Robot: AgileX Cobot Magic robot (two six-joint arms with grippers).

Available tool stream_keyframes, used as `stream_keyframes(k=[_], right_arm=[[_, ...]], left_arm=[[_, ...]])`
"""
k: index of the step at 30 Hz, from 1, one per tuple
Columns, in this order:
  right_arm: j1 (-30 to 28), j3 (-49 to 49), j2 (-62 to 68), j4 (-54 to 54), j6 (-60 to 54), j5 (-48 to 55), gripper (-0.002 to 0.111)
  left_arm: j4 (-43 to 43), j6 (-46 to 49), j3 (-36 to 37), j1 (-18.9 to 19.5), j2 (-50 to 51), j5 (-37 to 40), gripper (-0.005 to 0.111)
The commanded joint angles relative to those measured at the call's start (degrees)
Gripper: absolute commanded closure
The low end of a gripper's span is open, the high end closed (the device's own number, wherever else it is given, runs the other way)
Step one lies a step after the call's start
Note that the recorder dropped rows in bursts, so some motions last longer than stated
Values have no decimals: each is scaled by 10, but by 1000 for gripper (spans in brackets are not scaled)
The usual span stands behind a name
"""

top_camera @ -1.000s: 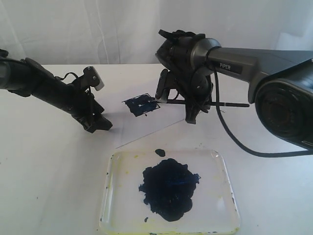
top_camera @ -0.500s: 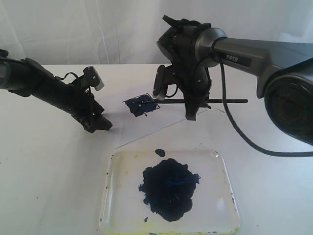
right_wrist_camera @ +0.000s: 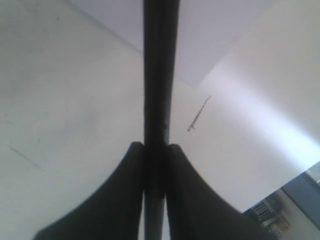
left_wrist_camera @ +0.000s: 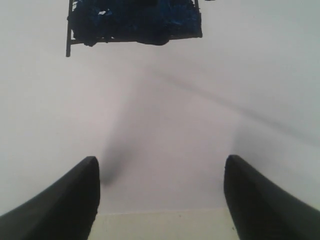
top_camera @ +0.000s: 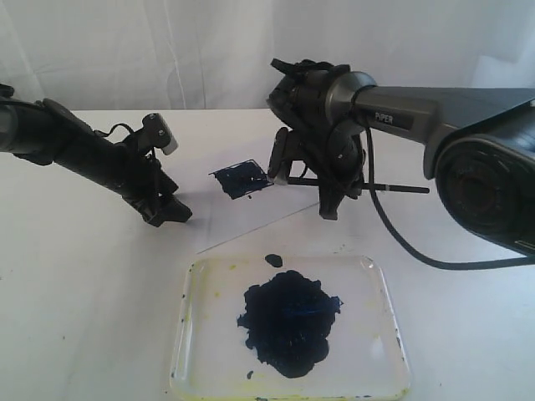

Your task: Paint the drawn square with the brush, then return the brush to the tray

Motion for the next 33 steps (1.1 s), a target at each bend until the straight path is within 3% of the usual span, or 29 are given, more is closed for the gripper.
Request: stream_keyframes(k=[1, 33], right_arm=[[0, 2, -3, -24, 27, 3, 108], [23, -15, -1, -1, 73, -38, 108]], left_arm=[[55, 13, 11, -3, 18, 7, 34], [55, 13, 11, -3, 18, 7, 34]])
